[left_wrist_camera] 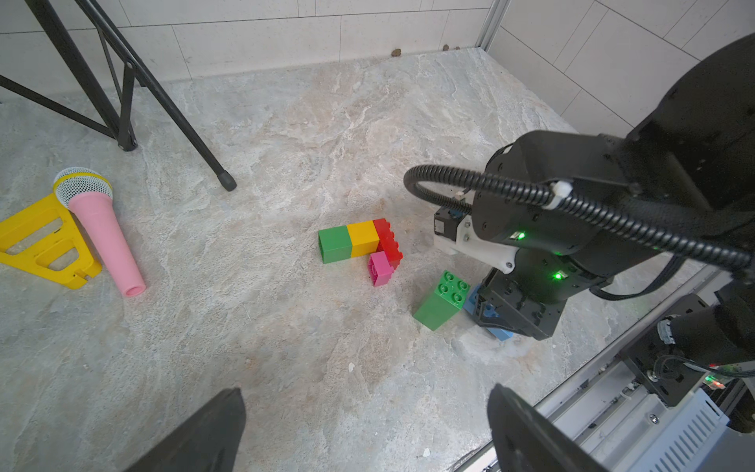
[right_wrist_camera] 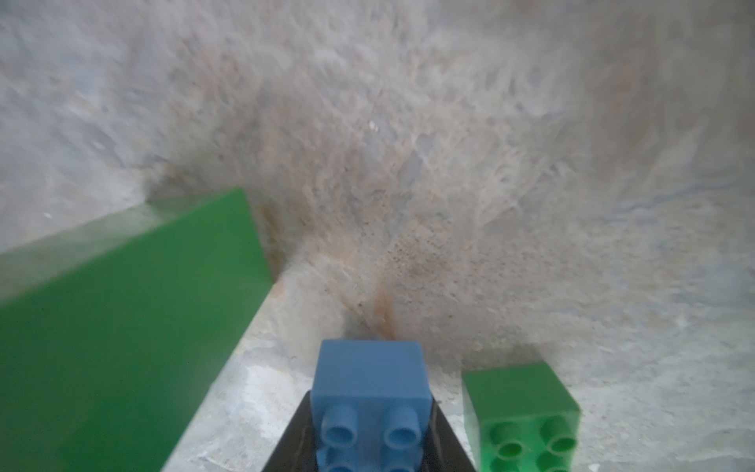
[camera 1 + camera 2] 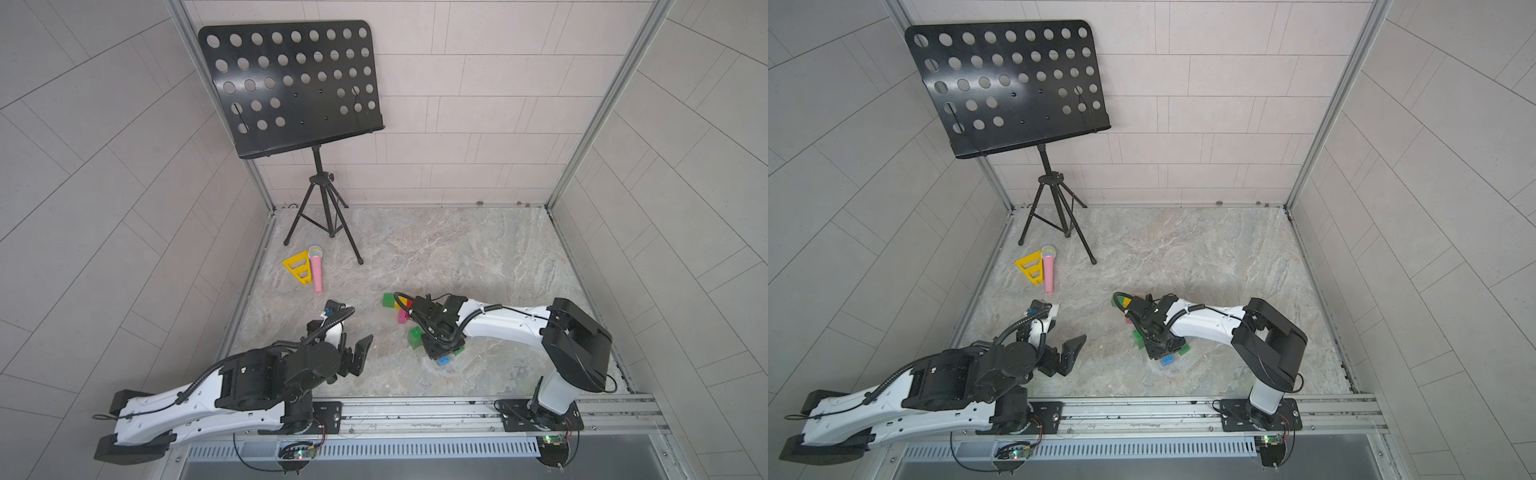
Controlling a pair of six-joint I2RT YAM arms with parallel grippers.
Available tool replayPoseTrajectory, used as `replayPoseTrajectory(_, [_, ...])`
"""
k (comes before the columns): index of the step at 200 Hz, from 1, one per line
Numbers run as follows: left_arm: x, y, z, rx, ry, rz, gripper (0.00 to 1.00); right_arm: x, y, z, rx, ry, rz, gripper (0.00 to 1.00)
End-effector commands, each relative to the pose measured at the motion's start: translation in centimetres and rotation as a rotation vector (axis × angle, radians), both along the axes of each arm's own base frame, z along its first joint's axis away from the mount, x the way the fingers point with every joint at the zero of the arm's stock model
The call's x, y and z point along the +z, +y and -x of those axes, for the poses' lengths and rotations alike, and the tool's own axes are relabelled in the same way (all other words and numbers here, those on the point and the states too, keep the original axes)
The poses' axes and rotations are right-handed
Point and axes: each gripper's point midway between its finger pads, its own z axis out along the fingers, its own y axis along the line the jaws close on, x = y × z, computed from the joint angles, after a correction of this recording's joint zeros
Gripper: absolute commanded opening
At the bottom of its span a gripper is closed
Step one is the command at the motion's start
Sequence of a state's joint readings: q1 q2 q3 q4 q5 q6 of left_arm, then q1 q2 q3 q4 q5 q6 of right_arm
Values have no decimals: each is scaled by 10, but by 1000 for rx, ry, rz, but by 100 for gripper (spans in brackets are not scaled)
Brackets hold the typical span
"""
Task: Assemble the letter r with lego
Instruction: Pick up the lego brick from the center of the board, then assemble the lego brick with the lego brick.
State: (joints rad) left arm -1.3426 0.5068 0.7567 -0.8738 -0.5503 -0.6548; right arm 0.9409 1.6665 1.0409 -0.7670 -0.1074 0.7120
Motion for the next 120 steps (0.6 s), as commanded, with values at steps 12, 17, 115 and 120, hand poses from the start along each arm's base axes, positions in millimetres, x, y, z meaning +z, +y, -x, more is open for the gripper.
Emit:
replayPoseTrajectory(12, [-3,3,-2,15,-6,-23,100,32,-12,-16,-17,-73,-35,0])
replayPoseTrajectory(17, [-3,2,-2,15,-6,-26,100,33,-14,-18,-18,-77,-39,0])
replayPoseTrajectory(115, [-7,-1,-2,10,2,-57,100,25,-27,-26,32,-137,-55,0])
replayPoseTrajectory(120, [-7,-1,-2,11,3,-57,100,26,-27,-26,36,-140,-50,0])
